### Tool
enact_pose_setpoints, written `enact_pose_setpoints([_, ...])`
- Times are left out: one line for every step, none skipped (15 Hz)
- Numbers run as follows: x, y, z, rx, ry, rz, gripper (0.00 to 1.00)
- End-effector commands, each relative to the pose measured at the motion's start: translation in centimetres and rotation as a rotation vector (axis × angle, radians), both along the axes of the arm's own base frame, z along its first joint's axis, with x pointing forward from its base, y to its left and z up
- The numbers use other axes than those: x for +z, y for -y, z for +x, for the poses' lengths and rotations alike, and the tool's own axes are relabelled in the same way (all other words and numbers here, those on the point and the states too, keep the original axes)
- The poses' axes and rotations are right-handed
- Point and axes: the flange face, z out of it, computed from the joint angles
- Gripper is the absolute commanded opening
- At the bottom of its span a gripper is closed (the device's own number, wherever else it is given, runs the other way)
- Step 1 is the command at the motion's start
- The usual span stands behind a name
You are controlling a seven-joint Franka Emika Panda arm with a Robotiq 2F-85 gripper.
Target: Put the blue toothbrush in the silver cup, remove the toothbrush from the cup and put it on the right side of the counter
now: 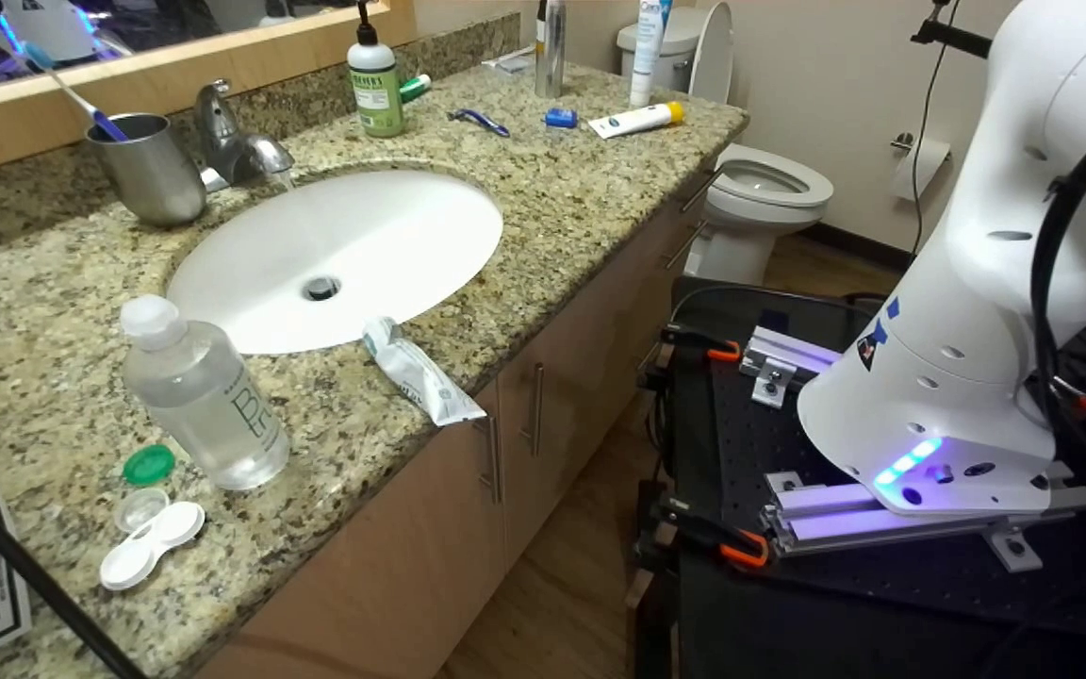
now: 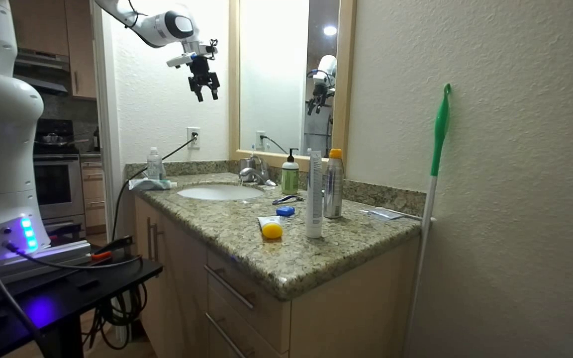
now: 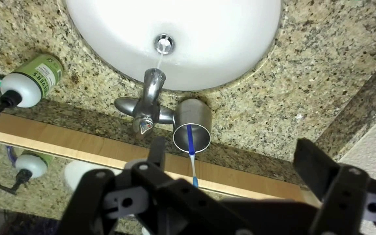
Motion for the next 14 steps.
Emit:
enact_pose_setpoints([-0.2,0.0,0.0,0.000,-0.006,0.001,1.00])
enact_pose_setpoints([-0.5,0.0,0.0,-0.001,-0.012,0.001,1.00])
enact_pose_setpoints([-0.6,0.0,0.1,-0.001,-0.015,0.001,1.00])
enact_pose_setpoints([-0.7,0.0,0.1,-0.001,-0.016,0.001,1.00])
enact_pose_setpoints([-0.7,0.0,0.1,-0.001,-0.016,0.001,1.00])
enact_pose_setpoints([-2.4,0.7,2.7,-0.057,-0.002,-0.006,1.00])
enact_pose_setpoints([-4.2,1.3,4.3,-0.080,-0.018,0.000,1.00])
enact_pose_setpoints([-6.1,1.7,5.9,-0.103,0.011,-0.027,1.00])
enact_pose_setpoints([-7.5,1.7,6.9,-0.101,0.020,-0.046,1.00])
enact_pose_setpoints([-9.4,1.9,8.4,-0.104,0.029,-0.062,1.00])
enact_pose_setpoints([-11.6,1.9,9.9,-0.087,0.047,-0.082,1.00])
enact_pose_setpoints([-13.7,1.8,11.5,-0.065,0.060,-0.097,1.00])
enact_pose_setpoints([-15.8,1.4,13.1,-0.044,0.070,-0.107,1.00])
enact_pose_setpoints([-17.7,0.7,14.7,-0.015,0.092,-0.126,1.00])
